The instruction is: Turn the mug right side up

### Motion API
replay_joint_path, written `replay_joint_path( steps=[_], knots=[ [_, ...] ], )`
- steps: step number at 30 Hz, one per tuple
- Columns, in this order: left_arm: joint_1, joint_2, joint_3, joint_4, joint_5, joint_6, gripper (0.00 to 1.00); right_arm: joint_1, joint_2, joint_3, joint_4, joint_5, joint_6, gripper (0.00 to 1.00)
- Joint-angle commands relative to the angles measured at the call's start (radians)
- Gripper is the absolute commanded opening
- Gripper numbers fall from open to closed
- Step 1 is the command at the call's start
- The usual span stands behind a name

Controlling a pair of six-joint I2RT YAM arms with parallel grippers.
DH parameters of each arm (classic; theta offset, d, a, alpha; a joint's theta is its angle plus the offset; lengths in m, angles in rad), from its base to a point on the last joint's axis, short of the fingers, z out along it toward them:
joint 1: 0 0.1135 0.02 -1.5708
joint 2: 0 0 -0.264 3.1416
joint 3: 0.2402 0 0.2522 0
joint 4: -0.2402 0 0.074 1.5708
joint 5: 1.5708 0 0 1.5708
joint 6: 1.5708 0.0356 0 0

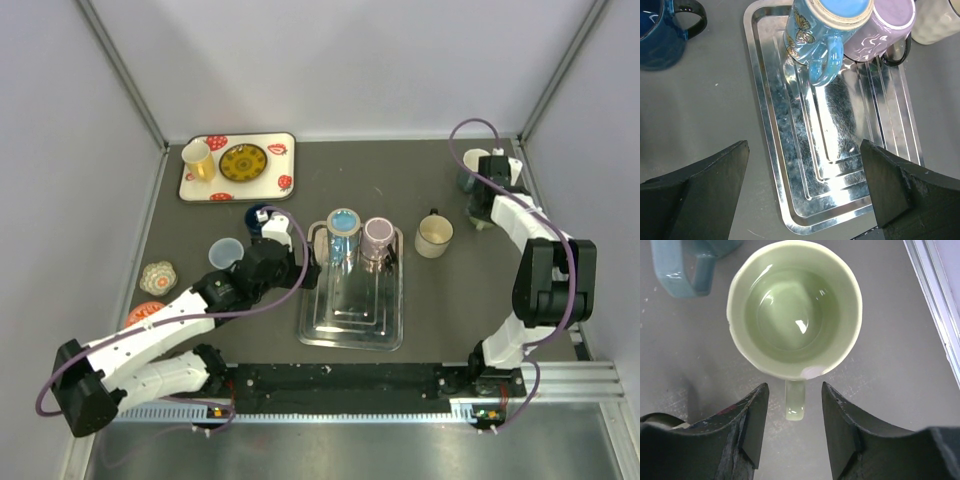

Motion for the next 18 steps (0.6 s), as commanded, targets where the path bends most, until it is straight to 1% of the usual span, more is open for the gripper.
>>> replay_joint_path(
  steps=[1, 7, 10, 11, 13, 14, 18],
  knots=[
    [0.002, 0.012, -0.001, 0.052, 0.012, 0.005, 0.99, -0.011, 0.016, 0.035, 0.031, 0.021, -0.004, 0.46],
    [0.002, 0.015, -0.003, 0.055, 0.017, 0.001, 0.99, -0.021, 0.033, 0.043, 0.032, 0.003, 0.003, 0.41],
    [0.002, 0.014, -0.004, 0.055, 0.016, 0.001, 0.99, -0.024, 0.034, 0.041, 0.032, 0.000, 0.005, 0.35],
    [0.002, 0.014, -0.004, 0.055, 0.017, 0.001, 0.99, -0.027, 0.034, 0.041, 0.032, -0.003, 0.006, 0.31],
    [0.003, 0.015, -0.006, 0.055, 0.017, -0.001, 0.98, -0.028, 0.037, 0.038, 0.036, -0.009, 0.009, 0.26],
    [0.002, 0.014, -0.006, 0.055, 0.017, -0.001, 0.99, -0.030, 0.039, 0.038, 0.034, -0.012, 0.009, 0.22],
    [0.002, 0.014, -0.009, 0.054, 0.022, -0.002, 0.98, -0.030, 0.048, 0.037, 0.031, -0.016, 0.009, 0.15]
  ],
)
